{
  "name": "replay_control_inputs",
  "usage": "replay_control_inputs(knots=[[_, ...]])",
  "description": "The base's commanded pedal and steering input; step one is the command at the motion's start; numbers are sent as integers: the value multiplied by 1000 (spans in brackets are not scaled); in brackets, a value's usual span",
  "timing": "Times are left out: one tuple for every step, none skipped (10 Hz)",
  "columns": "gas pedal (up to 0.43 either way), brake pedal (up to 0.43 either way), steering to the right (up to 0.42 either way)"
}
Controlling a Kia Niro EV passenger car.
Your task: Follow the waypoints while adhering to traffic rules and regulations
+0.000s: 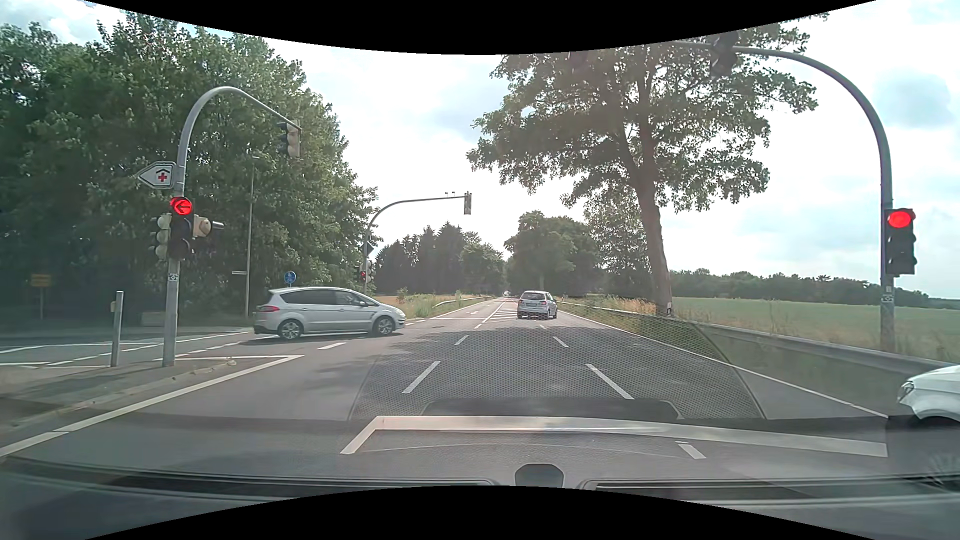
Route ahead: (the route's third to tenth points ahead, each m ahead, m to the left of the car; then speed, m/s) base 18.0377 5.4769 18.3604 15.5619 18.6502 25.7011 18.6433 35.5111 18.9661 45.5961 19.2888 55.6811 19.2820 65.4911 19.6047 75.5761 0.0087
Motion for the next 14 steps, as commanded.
replay_control_inputs(knots=[[0,512,-1],[0,512,-1],[0,512,-1],[0,506,-1],[0,506,-2],[0,506,-2],[0,506,-1],[0,500,-1],[0,500,-2],[0,500,-1],[0,500,-1],[0,500,-1],[0,500,-2],[0,500,-2]])
